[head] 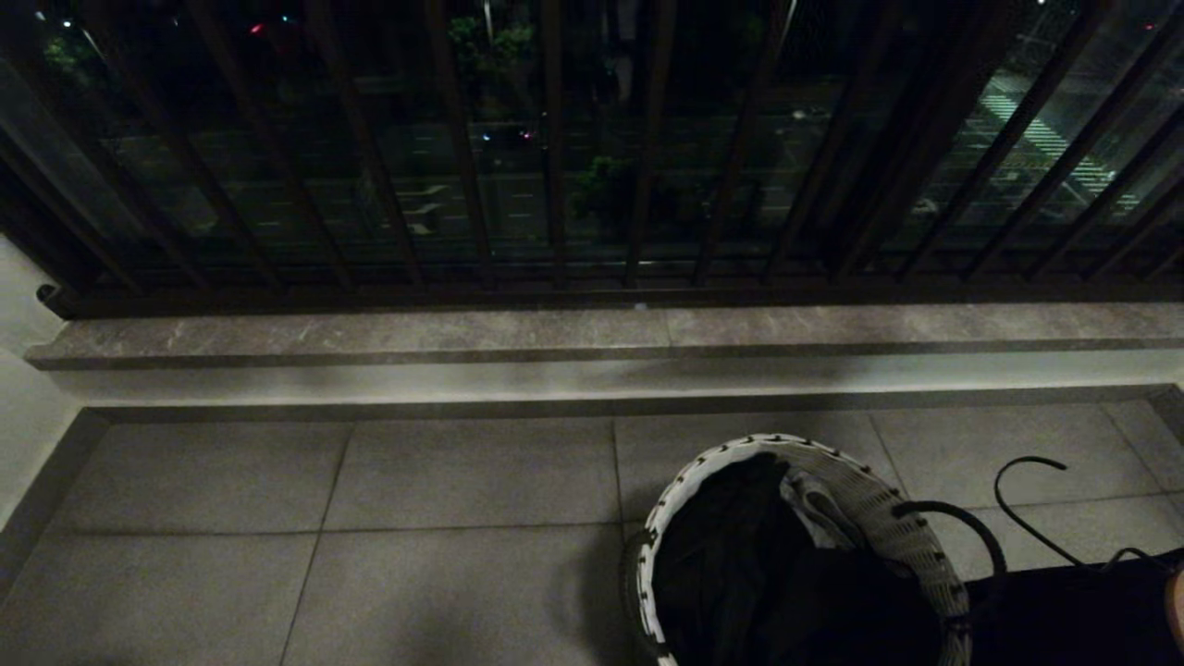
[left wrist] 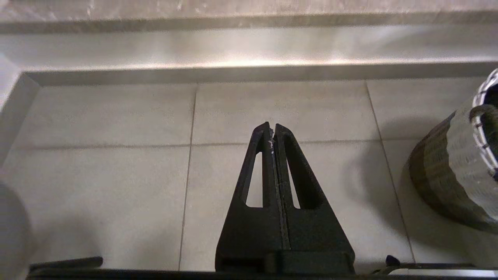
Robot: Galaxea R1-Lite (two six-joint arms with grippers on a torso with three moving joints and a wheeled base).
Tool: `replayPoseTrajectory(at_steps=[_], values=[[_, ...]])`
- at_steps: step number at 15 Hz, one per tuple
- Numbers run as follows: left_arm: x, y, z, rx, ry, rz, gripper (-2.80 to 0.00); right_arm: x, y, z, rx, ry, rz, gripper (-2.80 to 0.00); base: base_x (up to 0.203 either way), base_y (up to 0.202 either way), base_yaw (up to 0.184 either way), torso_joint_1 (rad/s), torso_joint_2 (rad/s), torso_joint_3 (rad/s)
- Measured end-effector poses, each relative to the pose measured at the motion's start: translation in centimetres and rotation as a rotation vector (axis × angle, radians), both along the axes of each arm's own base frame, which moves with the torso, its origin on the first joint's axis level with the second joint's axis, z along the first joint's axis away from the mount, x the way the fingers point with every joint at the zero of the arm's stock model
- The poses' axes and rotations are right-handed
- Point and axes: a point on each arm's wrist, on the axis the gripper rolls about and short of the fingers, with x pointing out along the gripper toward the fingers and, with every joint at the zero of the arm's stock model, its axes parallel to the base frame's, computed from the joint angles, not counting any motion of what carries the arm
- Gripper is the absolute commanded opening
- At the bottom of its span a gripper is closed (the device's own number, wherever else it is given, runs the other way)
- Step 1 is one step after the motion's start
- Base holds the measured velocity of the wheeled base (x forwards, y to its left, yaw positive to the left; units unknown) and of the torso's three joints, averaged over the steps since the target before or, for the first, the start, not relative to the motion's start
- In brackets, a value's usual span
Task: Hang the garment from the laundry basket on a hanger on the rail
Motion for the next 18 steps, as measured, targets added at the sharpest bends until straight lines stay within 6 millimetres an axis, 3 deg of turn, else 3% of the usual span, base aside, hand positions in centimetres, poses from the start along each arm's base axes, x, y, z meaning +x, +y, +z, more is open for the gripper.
replayPoseTrajectory(at_steps=[18], values=[[0.0, 0.0, 0.0, -0.001, 0.0, 0.0, -2.8, 0.0, 0.0, -0.03, 0.0, 0.004, 0.0, -2.8, 0.0, 0.0, 0.0, 0.002, 0.0, 0.201]])
